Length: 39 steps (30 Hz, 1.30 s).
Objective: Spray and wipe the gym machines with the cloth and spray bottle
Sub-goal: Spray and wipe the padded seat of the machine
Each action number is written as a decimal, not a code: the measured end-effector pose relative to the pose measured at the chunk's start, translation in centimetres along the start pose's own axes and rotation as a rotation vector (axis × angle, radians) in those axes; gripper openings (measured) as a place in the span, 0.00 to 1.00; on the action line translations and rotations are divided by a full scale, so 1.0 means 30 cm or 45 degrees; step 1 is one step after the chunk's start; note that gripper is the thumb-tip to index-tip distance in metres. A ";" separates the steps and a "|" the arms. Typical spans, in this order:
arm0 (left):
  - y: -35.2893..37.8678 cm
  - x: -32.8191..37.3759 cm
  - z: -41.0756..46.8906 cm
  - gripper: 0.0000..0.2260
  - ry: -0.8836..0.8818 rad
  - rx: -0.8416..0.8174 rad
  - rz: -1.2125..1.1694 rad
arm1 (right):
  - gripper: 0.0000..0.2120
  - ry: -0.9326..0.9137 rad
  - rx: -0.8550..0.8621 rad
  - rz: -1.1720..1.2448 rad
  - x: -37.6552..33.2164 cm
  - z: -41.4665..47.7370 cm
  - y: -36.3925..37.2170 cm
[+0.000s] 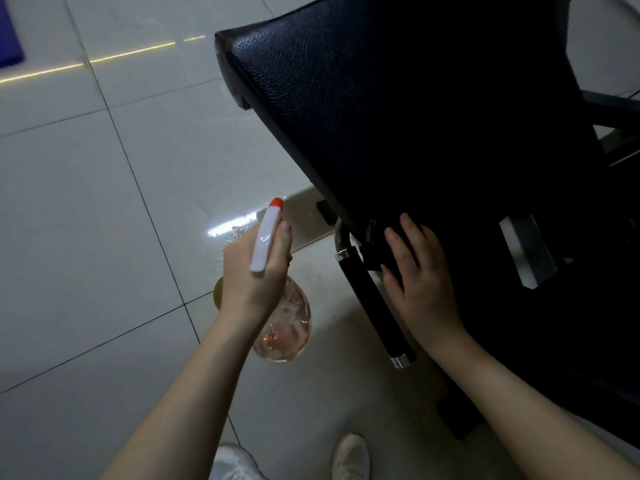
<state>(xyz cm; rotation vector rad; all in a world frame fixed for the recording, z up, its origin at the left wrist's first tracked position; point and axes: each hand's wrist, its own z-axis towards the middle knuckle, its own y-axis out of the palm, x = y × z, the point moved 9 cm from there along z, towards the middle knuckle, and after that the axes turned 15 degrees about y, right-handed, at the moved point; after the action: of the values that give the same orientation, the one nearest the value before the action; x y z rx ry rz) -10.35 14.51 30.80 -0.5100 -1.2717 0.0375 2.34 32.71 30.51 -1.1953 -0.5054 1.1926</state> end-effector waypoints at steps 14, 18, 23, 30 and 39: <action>-0.070 0.004 0.060 0.15 0.030 0.026 0.003 | 0.24 -0.036 -0.027 0.055 -0.214 0.317 0.037; -0.088 0.007 0.084 0.14 0.030 0.035 0.017 | 0.24 -0.047 -0.063 -0.030 -0.204 0.293 0.060; -0.109 0.005 0.087 0.15 0.043 0.048 -0.012 | 0.22 -0.222 -0.014 -0.031 -0.235 0.232 0.021; -0.136 -0.011 0.067 0.14 0.103 -0.057 0.014 | 0.15 -0.753 0.089 -0.422 -0.513 0.370 0.109; -0.172 0.018 0.030 0.17 0.044 -0.101 -0.036 | 0.17 -1.042 -0.206 -0.666 -0.378 0.148 0.101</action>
<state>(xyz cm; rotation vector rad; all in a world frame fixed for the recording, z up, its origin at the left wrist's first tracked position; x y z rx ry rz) -12.31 10.40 33.47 -0.5583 -1.2505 -0.0457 -6.69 24.20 32.37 -0.5877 -1.4513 1.1500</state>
